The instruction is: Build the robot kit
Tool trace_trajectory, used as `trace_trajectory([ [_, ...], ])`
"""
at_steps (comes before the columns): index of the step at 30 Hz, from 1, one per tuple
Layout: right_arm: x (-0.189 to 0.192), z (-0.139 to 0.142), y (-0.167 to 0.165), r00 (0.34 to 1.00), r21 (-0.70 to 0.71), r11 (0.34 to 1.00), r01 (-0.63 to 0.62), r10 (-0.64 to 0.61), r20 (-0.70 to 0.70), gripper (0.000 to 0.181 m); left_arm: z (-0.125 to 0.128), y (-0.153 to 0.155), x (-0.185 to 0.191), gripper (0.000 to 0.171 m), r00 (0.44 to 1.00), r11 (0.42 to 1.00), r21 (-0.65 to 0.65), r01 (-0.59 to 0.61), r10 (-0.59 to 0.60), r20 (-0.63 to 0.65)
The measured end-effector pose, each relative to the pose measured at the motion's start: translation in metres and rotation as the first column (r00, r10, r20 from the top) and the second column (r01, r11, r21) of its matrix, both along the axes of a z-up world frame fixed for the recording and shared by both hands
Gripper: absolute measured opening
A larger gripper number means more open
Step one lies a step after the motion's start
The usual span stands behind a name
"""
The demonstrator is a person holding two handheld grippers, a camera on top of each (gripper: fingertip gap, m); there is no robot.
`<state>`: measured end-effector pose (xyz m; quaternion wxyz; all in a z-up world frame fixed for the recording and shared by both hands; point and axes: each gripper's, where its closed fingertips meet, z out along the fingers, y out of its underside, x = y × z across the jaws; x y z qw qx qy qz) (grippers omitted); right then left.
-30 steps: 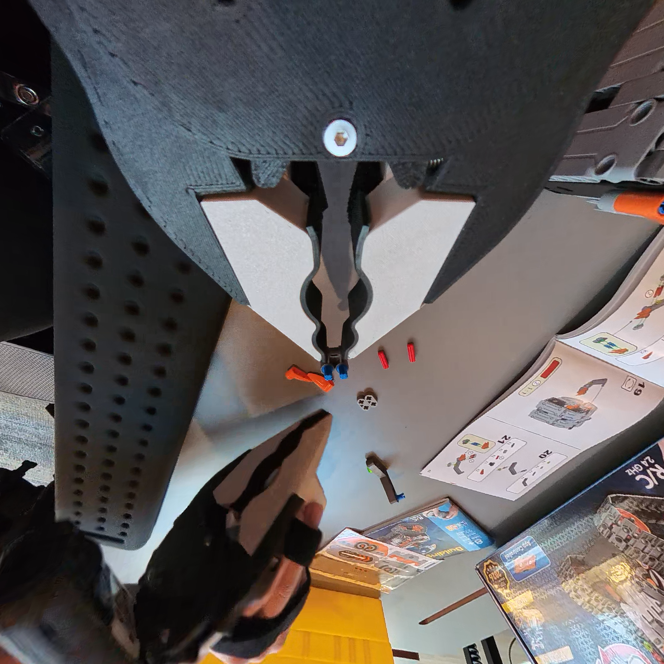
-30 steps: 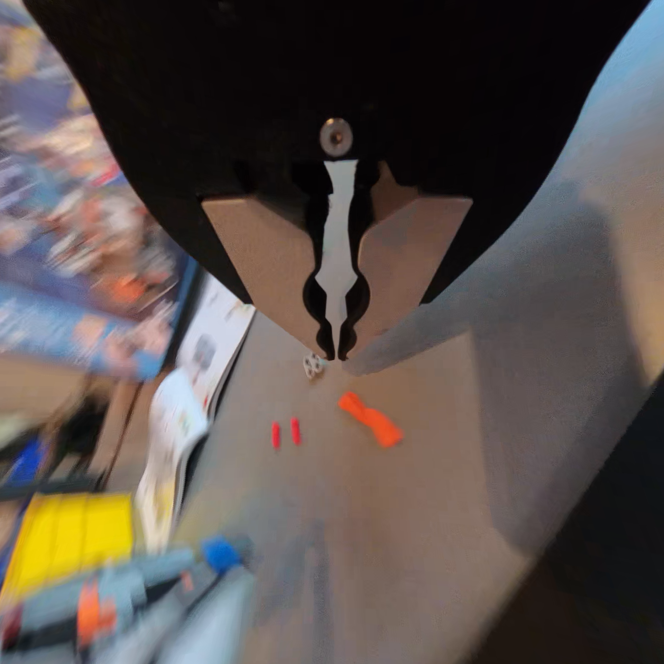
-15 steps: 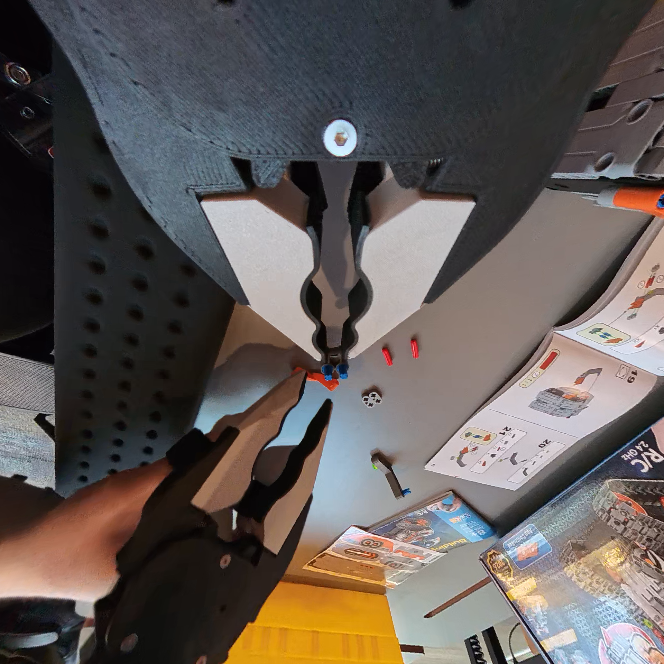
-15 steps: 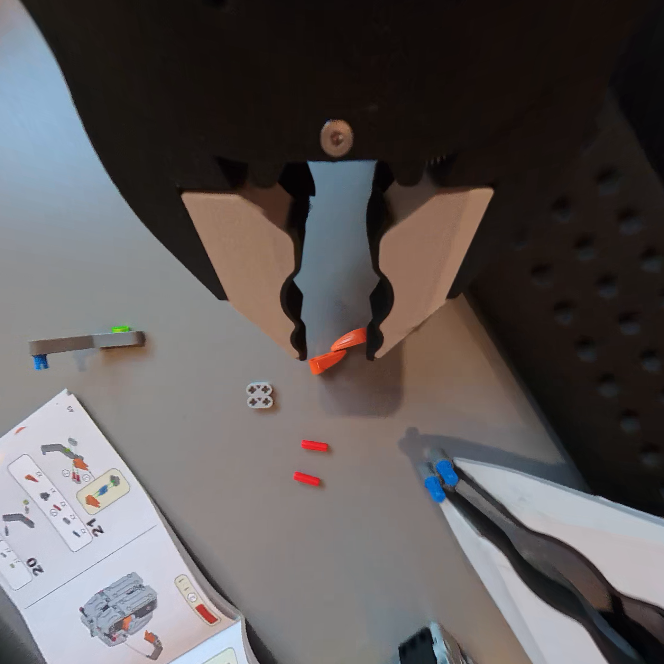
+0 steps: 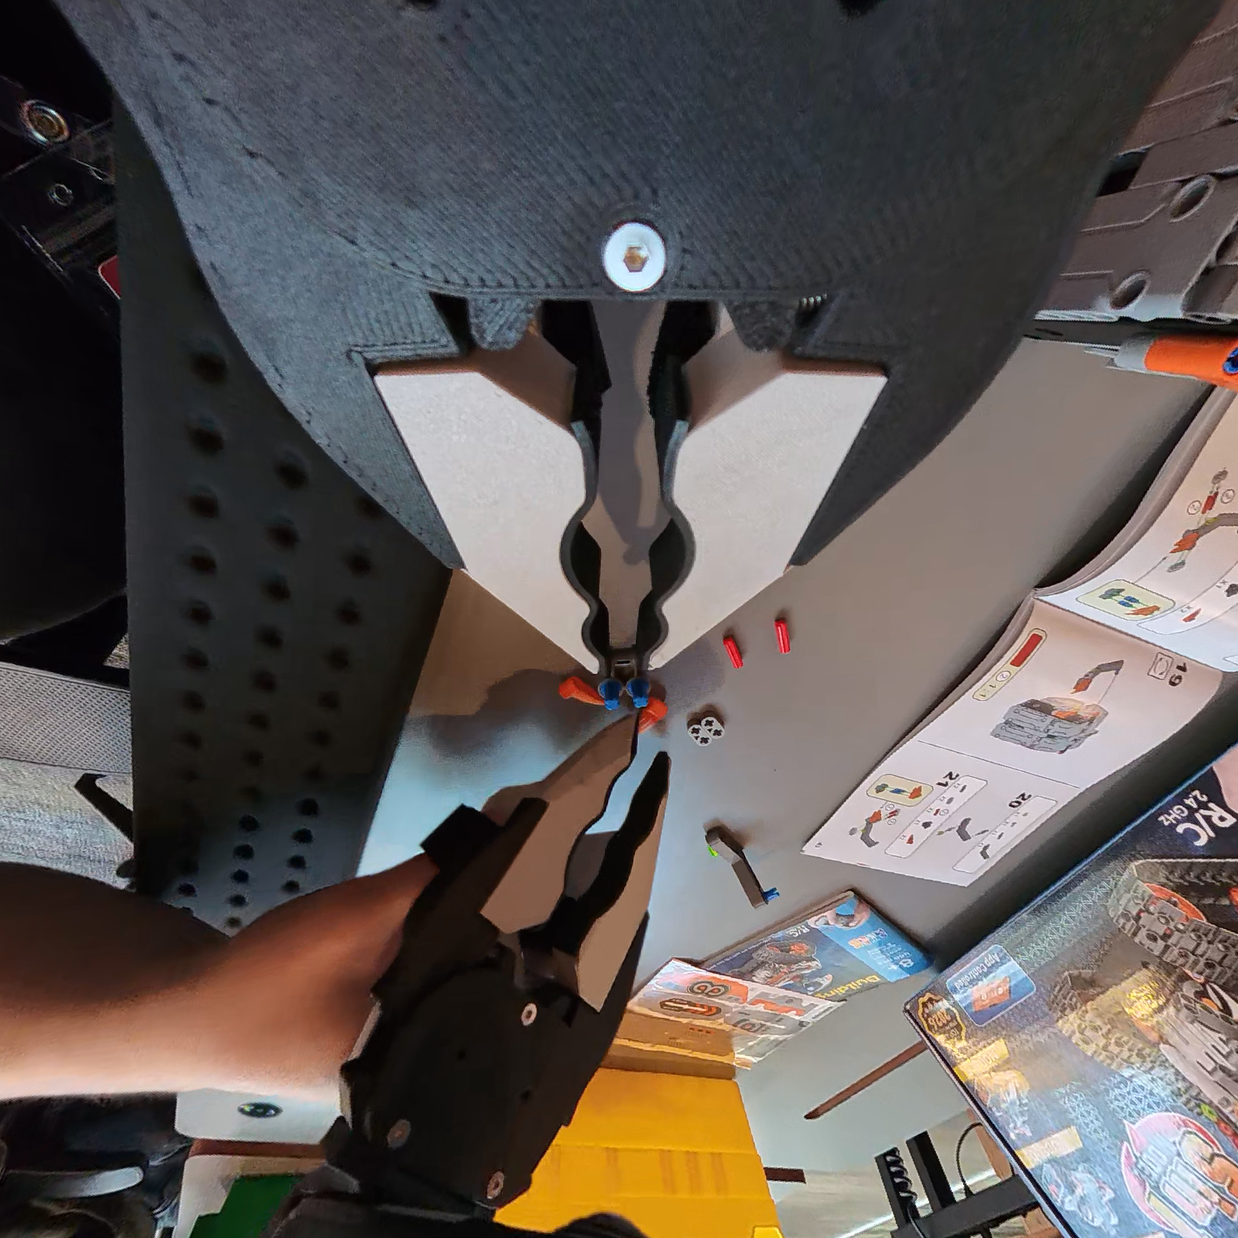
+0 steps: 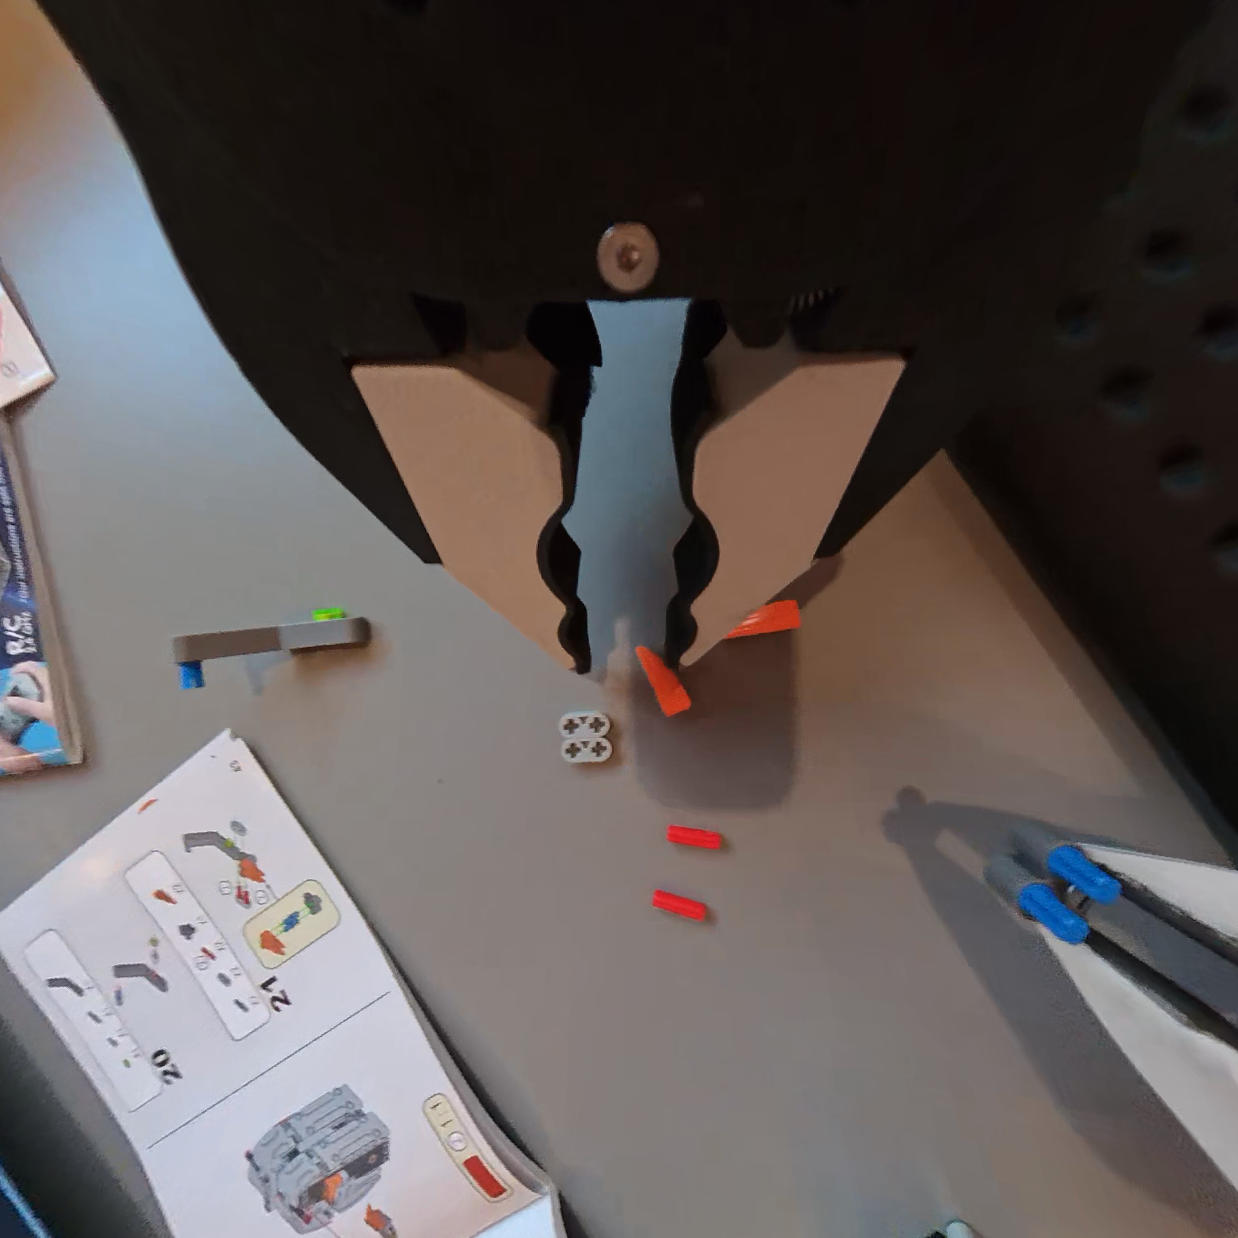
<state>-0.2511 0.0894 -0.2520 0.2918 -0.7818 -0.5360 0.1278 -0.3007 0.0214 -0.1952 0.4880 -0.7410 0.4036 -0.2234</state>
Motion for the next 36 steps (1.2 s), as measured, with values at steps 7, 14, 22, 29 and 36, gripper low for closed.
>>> trace_trajectory([
  [7,-0.011,-0.004,-0.008,0.997,-0.013,0.997,-0.074,0.074,-0.022,0.020,0.002,-0.002,0.001,0.006,1.000,1.000,0.005,0.007,-0.007,0.008],
  [14,-0.003,-0.005,-0.006,0.996,-0.080,0.995,-0.059,0.053,-0.073,0.007,0.003,-0.002,0.001,0.006,1.000,1.000,0.003,0.013,-0.013,0.015],
  [22,0.016,-0.003,-0.014,0.954,-0.537,0.843,0.008,-0.167,-0.247,0.007,0.003,-0.004,0.002,0.006,1.000,1.000,0.008,0.023,-0.023,0.010],
  [29,0.034,-0.002,-0.020,0.910,-0.898,0.441,-0.010,-0.369,-0.191,0.008,0.004,-0.005,0.002,0.006,0.999,0.999,0.013,0.030,-0.030,0.014],
  [36,0.053,-0.002,-0.007,0.895,-0.904,0.426,0.042,-0.419,-0.156,0.008,0.004,-0.008,0.005,0.006,0.999,0.999,0.014,0.048,-0.048,0.013],
])
